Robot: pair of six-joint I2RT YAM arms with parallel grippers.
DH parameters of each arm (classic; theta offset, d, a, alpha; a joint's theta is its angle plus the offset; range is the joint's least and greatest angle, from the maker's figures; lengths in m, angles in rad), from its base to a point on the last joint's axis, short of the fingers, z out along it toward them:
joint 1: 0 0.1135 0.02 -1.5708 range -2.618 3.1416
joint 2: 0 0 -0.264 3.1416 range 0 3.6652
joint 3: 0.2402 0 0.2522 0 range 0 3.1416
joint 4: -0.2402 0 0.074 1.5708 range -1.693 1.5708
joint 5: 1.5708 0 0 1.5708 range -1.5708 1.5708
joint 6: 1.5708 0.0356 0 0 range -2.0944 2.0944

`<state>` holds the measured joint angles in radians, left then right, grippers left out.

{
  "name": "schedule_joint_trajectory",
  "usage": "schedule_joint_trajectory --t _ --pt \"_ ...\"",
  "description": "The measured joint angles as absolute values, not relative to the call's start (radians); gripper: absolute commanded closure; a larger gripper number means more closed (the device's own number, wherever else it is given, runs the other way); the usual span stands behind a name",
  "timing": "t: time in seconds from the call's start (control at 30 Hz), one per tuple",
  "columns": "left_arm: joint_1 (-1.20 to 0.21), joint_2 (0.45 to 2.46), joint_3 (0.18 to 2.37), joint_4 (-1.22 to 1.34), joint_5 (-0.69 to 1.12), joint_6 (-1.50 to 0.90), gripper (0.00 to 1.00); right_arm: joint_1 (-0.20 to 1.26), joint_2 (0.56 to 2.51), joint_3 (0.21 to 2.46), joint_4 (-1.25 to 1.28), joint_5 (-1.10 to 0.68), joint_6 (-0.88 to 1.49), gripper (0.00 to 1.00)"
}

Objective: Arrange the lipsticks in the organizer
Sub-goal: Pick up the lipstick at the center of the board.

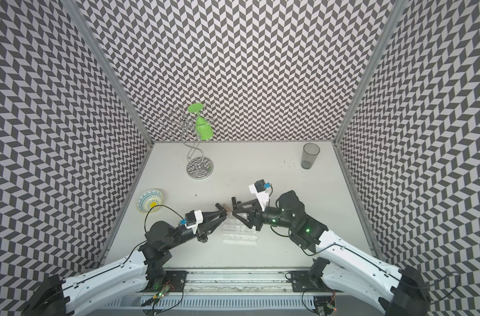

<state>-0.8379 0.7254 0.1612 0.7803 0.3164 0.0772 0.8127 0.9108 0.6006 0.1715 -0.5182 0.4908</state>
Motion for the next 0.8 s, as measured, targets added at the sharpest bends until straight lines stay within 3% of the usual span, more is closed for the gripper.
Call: schedule_joint_trajectory --t 0.27,0.8 --pt "-0.772 0.719 0.194 0.873 0.339 -0.123 1.0 0.819 0.929 0.535 0.298 -0.611 0.425 0.55" --pt "-0.772 0.805 0.222 0.939 0.389 -0.34 1.0 0.893 1.042 0.585 0.379 -0.567 0.31 0.57"
